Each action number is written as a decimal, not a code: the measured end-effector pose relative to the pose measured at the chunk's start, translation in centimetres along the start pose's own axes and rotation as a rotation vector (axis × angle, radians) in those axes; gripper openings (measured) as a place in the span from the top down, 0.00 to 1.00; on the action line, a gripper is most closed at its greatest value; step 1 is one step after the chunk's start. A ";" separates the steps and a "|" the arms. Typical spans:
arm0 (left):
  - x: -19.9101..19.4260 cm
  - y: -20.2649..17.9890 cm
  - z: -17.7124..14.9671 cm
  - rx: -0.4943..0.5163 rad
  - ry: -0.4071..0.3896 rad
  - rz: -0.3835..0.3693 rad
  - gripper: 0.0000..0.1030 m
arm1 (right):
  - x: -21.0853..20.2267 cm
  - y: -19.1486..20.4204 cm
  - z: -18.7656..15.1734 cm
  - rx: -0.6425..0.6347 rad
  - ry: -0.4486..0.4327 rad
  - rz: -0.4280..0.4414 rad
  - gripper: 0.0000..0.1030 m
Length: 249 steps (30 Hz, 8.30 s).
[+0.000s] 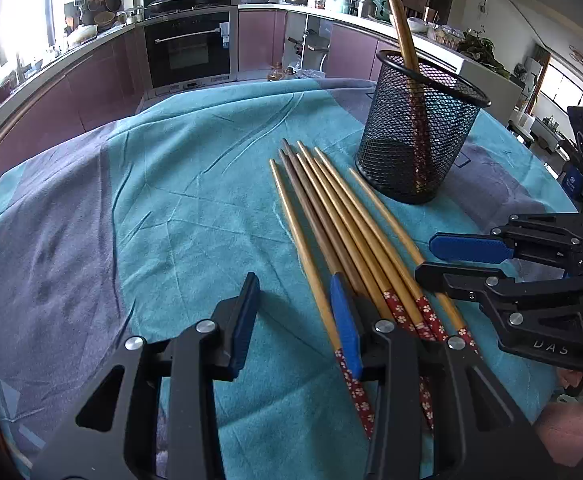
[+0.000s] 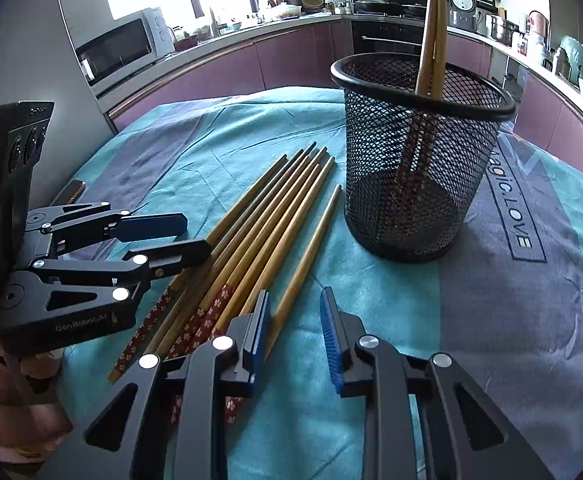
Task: Organize utensils
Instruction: 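Lower the right gripper and grasp another chopstick from the pile, then lift the chopstick upright and insert it into the mesh holder, then open the right gripper and pull back from the holder, then lower the right gripper onto the chopstick pile and grasp one chopstick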
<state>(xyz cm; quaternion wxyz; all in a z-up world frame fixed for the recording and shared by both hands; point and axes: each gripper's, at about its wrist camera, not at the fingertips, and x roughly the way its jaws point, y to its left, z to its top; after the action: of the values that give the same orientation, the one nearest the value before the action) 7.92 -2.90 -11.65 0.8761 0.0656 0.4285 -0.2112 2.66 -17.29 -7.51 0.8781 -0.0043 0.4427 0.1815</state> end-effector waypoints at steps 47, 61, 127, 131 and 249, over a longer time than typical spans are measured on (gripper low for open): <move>0.5 -0.4 0.4 0.006 0.043 -0.049 0.90 | 0.7 0.1 1.1 0.007 0.017 0.060 0.94; -2.6 -0.5 1.6 -0.010 -0.031 -0.076 0.93 | -4.0 -0.4 1.6 -0.007 -0.095 0.127 0.94; -6.5 -6.4 14.5 0.106 -0.187 -0.200 0.93 | -8.3 -7.0 10.7 0.024 -0.235 -0.014 0.94; -5.3 -6.1 14.6 0.098 -0.164 -0.200 0.93 | -7.2 -7.4 10.8 0.042 -0.212 -0.013 0.94; 1.0 -1.2 2.7 -0.029 0.038 0.003 0.68 | 1.6 -0.2 2.0 -0.006 -0.005 -0.007 0.81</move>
<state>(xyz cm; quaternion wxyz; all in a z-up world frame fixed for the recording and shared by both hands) 9.93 -5.06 -10.71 0.8688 0.0578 0.4481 -0.2025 5.16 -16.67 -7.61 0.8798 -0.0081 0.4399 0.1798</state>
